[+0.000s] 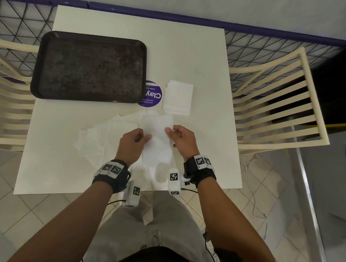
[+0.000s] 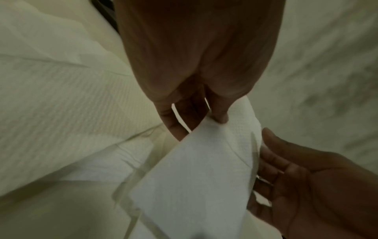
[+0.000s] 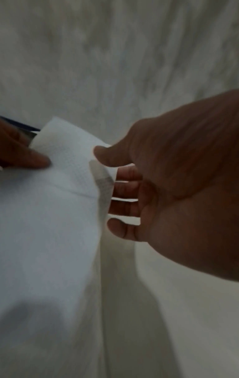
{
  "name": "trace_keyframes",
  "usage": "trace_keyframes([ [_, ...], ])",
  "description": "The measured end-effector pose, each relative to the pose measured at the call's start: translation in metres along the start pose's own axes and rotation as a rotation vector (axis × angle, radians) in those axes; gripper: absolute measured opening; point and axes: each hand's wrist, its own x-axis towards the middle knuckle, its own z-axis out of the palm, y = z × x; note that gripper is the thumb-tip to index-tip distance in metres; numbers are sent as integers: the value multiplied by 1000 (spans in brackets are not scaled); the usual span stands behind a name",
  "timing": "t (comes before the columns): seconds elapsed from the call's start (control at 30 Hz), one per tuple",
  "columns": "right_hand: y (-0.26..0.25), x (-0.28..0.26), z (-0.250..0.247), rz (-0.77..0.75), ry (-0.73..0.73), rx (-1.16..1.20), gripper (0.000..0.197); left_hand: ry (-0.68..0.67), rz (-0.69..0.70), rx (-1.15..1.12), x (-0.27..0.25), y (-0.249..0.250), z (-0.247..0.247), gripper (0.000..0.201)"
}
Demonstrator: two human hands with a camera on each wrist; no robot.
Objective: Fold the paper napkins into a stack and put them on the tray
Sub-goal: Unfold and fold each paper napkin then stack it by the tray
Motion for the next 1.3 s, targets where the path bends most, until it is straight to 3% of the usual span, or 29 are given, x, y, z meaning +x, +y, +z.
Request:
trace_keyframes([
  [0.03, 0, -2, 0, 28, -37, -16, 22, 20, 10, -10, 1, 0, -1, 28],
  [0.1, 7, -2, 0, 30, -88, -121, 7, 48, 29, -10, 2, 0, -3, 24],
  [0.17, 13, -3, 1, -3, -89, -199, 24, 61, 25, -36, 2, 0, -5, 18],
  [0.23, 18, -4, 2, 9, -48, -182, 27, 19, -16, -97, 3, -2, -8, 18],
  [0.43, 18, -5, 2, -4, -41, -98, 3, -37, -40, -171, -1, -6, -11, 6],
  [0.6, 14, -11, 3, 3, -62, -1, 12, -50, -82, -335, -4, -3, -11, 18],
  [0.83, 4, -15, 4, 161, -29, 189, 29, -52, -128, -355, -7, -4, -12, 37],
  [1.0, 10, -14, 4, 27, -27, 29, 15, -50, -122, -379, -11, -2, -11, 47],
  [1.17, 10, -12, 6, -46, -17, 20, 33, -1, -157, -449, -8, -3, -10, 30],
  [1.3, 11, -10, 10, -48, -16, 15, 34, 40, -150, -303, -4, -9, -9, 14],
])
